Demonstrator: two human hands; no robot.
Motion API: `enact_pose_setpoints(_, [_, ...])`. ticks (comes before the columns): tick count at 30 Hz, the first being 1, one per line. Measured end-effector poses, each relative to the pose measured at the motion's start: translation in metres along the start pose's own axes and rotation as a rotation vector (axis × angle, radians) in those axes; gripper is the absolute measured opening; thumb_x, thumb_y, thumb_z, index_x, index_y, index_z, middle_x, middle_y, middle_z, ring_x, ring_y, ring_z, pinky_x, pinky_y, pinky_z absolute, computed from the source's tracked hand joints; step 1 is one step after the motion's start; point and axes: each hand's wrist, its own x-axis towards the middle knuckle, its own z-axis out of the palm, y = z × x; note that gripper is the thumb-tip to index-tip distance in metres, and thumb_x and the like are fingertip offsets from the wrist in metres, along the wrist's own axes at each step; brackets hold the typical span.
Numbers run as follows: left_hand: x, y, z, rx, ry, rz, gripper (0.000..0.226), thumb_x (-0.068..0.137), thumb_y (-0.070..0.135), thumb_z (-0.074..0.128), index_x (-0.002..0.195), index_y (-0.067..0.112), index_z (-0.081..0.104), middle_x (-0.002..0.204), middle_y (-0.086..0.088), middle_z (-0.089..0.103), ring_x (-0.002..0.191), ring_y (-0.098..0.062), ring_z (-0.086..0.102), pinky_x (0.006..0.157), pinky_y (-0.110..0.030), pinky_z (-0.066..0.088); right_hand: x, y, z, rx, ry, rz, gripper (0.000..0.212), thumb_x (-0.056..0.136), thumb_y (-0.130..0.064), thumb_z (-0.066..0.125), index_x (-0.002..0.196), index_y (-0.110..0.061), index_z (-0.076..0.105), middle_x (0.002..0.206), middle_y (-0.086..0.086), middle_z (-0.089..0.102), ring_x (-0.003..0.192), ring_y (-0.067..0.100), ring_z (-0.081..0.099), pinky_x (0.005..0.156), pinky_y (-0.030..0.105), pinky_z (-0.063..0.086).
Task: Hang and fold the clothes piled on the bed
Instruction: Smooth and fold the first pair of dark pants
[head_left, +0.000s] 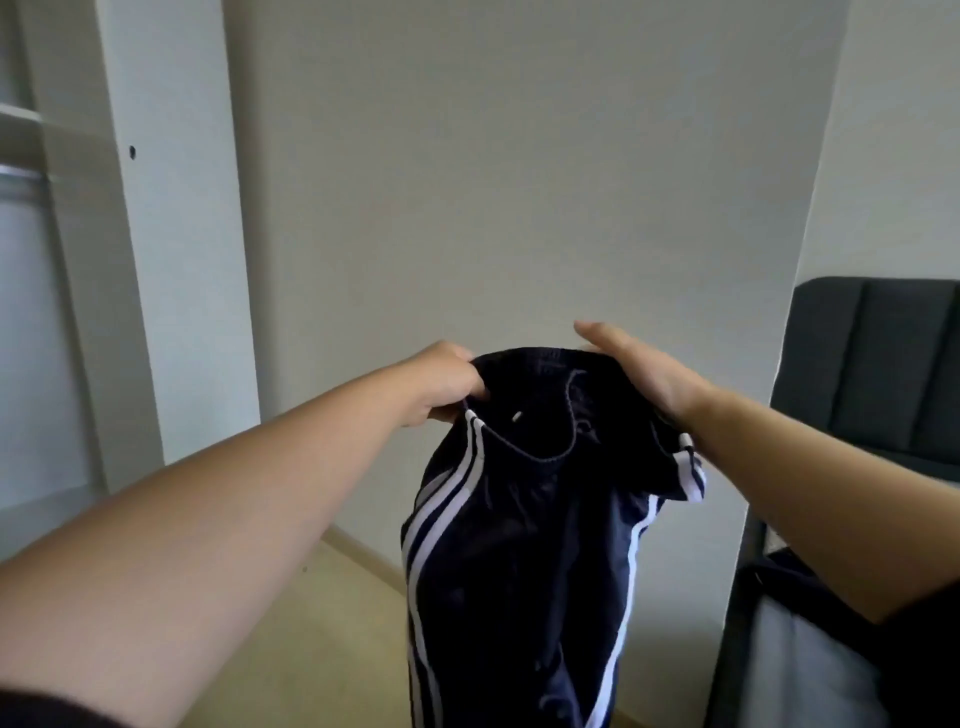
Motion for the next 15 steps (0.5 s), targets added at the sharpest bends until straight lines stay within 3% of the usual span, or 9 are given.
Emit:
enact_pose_setpoints(2, [0.003,0.008,-0.002,0.042,0.012,0.036,0.02,0.083,-0.011,0.05,0.079,0.006,0.061,0.071,-0.01,0.057,0.061,-0.019,0.055,0.054,-0.025,0.047,-0.001,-0.005,-0.006,-0.294,0.022,-0.033,0.038,0.062,-0.068,0.069,0.074,-0.033,0.076,0.076,-0.01,0.074,0.069,0.006,0.07,0.057,0.013,0.049])
enact_pose_setpoints(4, [0.005,0.017,-0.005,0.186,0.006,0.102,0.022,0.081,-0.01,0.052,0.088,0.005,0.067,0.072,-0.009,0.059,0.062,-0.019,0.054,0.058,-0.023,0.046,0.006,-0.002,-0.011,-0.637,0.161,-0.066,0.016,0.073,-0.037,0.075,0.07,-0.021,0.072,0.064,-0.006,0.069,0.061,0.009,0.066,0.044,0.011,0.042])
enact_pose_setpoints(6, [0.008,0.026,-0.01,0.488,0.062,0.213,0.026,0.078,-0.008,0.055,0.085,0.012,0.07,0.068,-0.002,0.061,0.064,-0.016,0.055,0.055,-0.019,0.042,0.013,0.003,-0.015,-0.9,0.311,-0.095,0.009,0.078,-0.011,0.065,0.072,-0.005,0.066,0.067,0.011,0.062,0.067,0.025,0.06,0.047,0.022,0.039])
enact_pose_setpoints(8, [0.01,0.034,-0.016,0.776,0.193,0.298,0.032,0.074,-0.007,0.051,0.079,0.02,0.068,0.076,-0.003,0.065,0.074,-0.021,0.059,0.06,-0.021,0.042,0.016,0.005,-0.023,-0.943,0.451,-0.087,0.009,0.078,-0.003,0.056,0.071,-0.001,0.062,0.07,0.018,0.059,0.07,0.032,0.057,0.055,0.026,0.037])
enact_pose_setpoints(11, [0.016,0.041,-0.028,0.917,0.395,0.303,0.035,0.072,-0.003,0.05,0.086,0.021,0.071,0.09,-0.006,0.065,0.086,-0.031,0.06,0.07,-0.028,0.046,0.022,0.001,-0.038,-0.881,0.583,-0.028,0.018,0.074,0.003,0.051,0.057,-0.004,0.051,0.059,0.013,0.047,0.064,0.031,0.048,0.05,0.026,0.033])
enact_pose_setpoints(13, [0.02,0.043,-0.035,0.916,0.478,0.242,0.037,0.073,-0.004,0.049,0.086,0.022,0.071,0.09,-0.006,0.062,0.081,-0.031,0.056,0.067,-0.028,0.045,0.025,0.0,-0.049,-0.842,0.65,0.007,0.012,0.072,0.005,0.049,0.067,0.003,0.059,0.064,0.015,0.051,0.063,0.03,0.047,0.053,0.025,0.036])
enact_pose_setpoints(15, [0.024,0.045,-0.043,0.889,0.542,0.172,0.035,0.071,-0.006,0.046,0.082,0.018,0.068,0.084,-0.006,0.058,0.073,-0.028,0.049,0.061,-0.027,0.041,0.028,0.0,-0.059,-0.793,0.708,0.044,0.022,0.071,0.007,0.046,0.082,0.006,0.065,0.071,0.017,0.055,0.064,0.03,0.048,0.059,0.027,0.04])
